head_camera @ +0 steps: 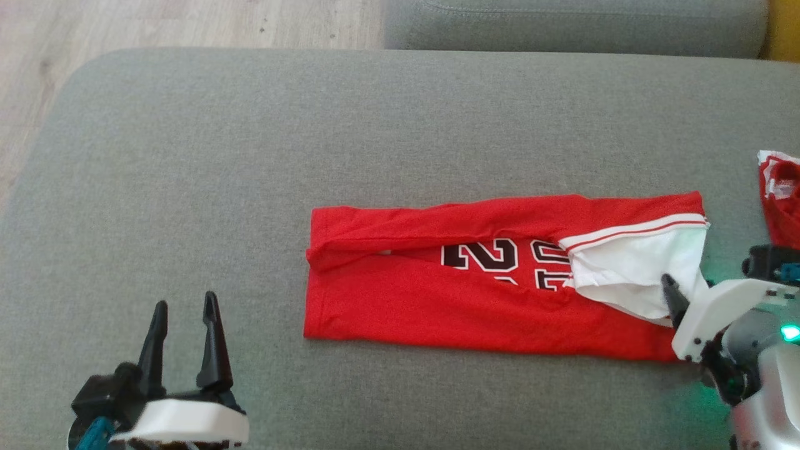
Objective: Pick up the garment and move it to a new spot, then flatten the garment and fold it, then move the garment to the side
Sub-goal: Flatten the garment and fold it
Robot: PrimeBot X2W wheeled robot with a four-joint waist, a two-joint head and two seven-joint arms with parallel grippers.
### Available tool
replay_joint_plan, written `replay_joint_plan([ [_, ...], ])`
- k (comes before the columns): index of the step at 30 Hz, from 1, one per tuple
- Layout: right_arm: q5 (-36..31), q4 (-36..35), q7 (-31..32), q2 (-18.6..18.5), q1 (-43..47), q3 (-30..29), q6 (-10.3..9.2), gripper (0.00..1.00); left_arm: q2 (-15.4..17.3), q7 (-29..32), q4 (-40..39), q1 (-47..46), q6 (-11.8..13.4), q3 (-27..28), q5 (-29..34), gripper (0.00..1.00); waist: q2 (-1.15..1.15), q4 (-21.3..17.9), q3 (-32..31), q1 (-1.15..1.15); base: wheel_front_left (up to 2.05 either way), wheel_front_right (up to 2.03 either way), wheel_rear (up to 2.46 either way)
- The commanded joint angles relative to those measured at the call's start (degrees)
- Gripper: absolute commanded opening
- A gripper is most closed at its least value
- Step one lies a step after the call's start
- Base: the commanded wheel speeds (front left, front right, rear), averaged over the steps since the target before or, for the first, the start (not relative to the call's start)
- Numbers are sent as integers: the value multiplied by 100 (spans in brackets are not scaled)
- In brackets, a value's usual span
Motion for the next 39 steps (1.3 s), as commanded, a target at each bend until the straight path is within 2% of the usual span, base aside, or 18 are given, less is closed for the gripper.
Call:
replay_joint_plan([
  [1, 28, -125, 55, -3, -76, 109, 37, 100, 66, -54, -198, -144, 13, 256, 76, 100, 0, 16, -23, 0, 0, 0, 0],
  [6, 143, 143, 280, 95, -141, 175, 37, 99, 72, -54, -234, -110, 29, 278, 90, 100, 0, -1, -77, 0, 0, 0, 0],
  [8, 142, 273, 324, 111, -215, 203, 37, 83, 78, -54, -256, -109, 35, 276, 97, 100, 0, -20, -87, 0, 0, 0, 0],
  [10, 116, 407, 336, 131, -310, 228, 37, 59, 88, -52, -274, -114, 37, 273, 101, 100, 0, -39, -92, 0, 0, 0, 0],
  [15, 56, 682, 270, 173, -584, 264, 37, 14, 106, -45, -305, -125, 51, 272, 102, 100, 0, -89, -93, 0, 0, 0, 0],
  [16, 61, 701, 214, 180, -636, 269, 37, 0, 108, -45, -310, -119, 59, 275, 101, 100, 0, -106, -98, 0, 0, 0, 0],
  [20, 128, 692, 31, 105, -752, 268, 37, 0, 116, -45, -335, -72, 90, 287, 97, 100, 0, -201, -122, 0, 0, 0, 0],
  [23, 193, 575, -54, -84, -737, 236, 37, 0, 103, -46, -347, -64, 98, 285, 91, 100, 0, -278, -132, 0, 0, 0, 0],
  [32, 467, -212, -109, -571, -510, -67, 37, 0, 88, -48, -364, -34, 108, 308, 91, 100, 0, -482, -138, 0, 0, 0, 0],
  [35, 544, -638, -60, -603, -374, -178, 37, 0, 88, -48, -364, -32, 103, 312, 94, 100, 0, -521, -144, 0, 0, 0, 0],
  [39, 648, -1226, 55, -426, -161, -92, 37, 0, 80, -48, -335, -46, 79, 286, 95, 100, 0, -513, -176, 0, 0, 0, 0],
])
